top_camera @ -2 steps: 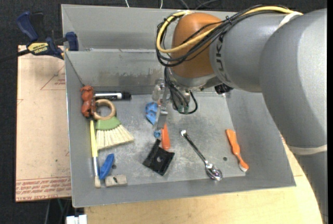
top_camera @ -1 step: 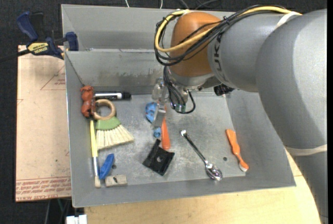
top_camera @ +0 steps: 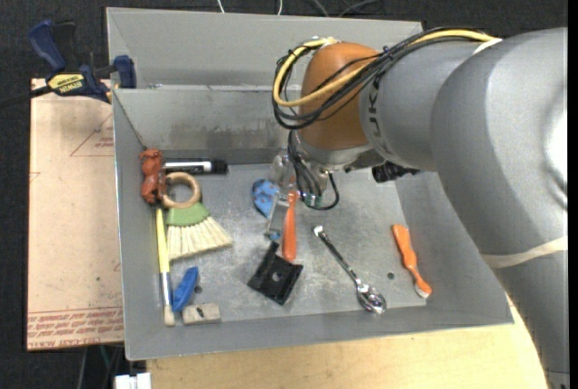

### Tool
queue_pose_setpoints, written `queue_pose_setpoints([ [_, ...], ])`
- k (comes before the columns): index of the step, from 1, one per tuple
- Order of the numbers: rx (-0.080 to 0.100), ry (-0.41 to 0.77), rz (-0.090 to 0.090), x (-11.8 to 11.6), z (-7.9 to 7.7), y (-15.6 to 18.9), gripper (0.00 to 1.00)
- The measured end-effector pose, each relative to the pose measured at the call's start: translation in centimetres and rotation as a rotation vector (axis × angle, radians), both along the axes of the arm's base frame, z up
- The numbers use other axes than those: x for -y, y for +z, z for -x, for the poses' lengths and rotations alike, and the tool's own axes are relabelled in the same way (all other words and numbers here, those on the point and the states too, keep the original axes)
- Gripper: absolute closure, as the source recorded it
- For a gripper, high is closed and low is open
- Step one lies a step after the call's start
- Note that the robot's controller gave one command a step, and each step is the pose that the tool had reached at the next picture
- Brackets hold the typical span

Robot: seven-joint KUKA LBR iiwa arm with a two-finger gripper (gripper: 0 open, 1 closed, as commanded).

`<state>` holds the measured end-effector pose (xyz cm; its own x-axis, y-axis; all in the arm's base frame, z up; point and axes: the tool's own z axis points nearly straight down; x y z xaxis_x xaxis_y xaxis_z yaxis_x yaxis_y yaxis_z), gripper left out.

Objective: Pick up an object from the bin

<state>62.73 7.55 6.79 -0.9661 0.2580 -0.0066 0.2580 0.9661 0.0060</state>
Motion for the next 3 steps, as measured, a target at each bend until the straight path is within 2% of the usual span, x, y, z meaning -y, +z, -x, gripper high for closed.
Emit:
queue_pose_setpoints([
  [1, 0.004, -0.106, -0.003, -0.7, 0.1, 0.4, 1.0],
  [2, 0.005, -0.106, -0.003, -0.7, 0.1, 0.4, 1.0],
  [3, 0.002, -0.105, -0.004, -0.7, 0.2, 3.0, 1.0],
])
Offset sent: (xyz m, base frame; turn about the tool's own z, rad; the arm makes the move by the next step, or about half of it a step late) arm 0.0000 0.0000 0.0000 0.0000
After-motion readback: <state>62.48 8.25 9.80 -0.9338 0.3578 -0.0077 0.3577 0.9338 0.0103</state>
